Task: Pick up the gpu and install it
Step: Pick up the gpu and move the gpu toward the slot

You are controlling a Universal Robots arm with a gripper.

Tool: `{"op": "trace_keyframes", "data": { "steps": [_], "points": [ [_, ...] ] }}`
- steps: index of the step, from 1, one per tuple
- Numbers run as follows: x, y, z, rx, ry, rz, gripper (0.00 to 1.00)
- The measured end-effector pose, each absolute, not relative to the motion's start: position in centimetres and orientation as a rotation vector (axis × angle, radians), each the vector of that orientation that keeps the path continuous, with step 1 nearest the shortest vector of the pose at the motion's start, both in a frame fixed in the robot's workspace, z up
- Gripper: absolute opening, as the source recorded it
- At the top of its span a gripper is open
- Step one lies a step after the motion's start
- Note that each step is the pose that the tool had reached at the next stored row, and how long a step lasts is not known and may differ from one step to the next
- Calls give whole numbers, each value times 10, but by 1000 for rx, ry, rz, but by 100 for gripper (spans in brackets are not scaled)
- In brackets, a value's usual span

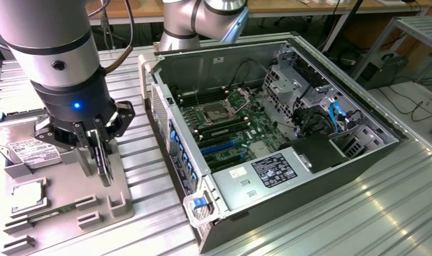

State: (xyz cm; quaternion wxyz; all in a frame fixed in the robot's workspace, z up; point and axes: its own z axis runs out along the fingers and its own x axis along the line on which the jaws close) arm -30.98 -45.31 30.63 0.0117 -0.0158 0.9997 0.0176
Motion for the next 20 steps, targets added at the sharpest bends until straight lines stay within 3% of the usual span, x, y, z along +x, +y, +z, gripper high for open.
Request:
{"op": "trace_keyframes", "data": {
  "steps": [20],
  "points": [
    [-310,-453,321,-49,3117,55,28]
  ]
}}
